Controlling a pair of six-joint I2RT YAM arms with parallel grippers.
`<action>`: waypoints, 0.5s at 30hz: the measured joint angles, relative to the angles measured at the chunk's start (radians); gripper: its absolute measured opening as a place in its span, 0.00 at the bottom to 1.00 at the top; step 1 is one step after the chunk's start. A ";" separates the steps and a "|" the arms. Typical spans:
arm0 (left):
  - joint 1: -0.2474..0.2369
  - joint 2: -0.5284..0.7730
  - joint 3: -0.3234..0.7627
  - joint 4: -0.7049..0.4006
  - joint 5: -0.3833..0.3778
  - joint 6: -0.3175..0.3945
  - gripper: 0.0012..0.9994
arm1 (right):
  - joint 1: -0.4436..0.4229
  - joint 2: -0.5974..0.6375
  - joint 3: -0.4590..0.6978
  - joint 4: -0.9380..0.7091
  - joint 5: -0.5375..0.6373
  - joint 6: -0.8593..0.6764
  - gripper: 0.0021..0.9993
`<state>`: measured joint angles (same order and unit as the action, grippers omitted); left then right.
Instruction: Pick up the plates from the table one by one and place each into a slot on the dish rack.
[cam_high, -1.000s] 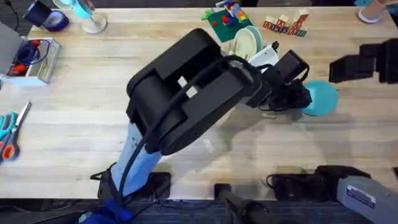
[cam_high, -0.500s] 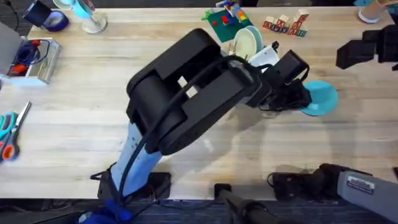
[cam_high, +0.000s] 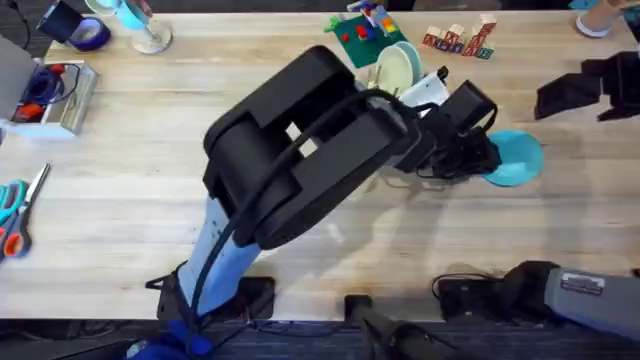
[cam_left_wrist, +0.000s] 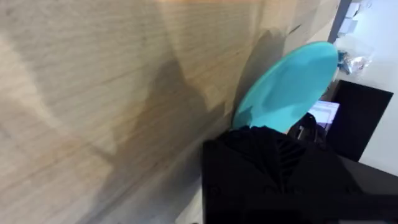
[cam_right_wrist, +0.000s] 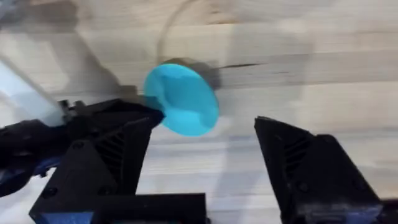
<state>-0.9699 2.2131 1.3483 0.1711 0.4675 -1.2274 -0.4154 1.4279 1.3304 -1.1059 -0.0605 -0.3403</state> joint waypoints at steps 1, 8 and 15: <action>0.000 0.000 0.000 0.000 0.000 0.000 0.04 | -0.009 0.014 0.000 -0.003 -0.022 -0.007 1.00; 0.000 0.000 0.000 -0.001 0.000 0.000 0.04 | -0.080 0.096 0.000 -0.066 -0.102 -0.102 1.00; 0.000 0.000 0.000 -0.001 0.000 0.000 0.04 | -0.184 0.134 0.000 -0.065 -0.117 -0.177 0.99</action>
<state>-0.9699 2.2131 1.3483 0.1703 0.4679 -1.2274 -0.5990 1.5614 1.3304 -1.1710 -0.1772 -0.5174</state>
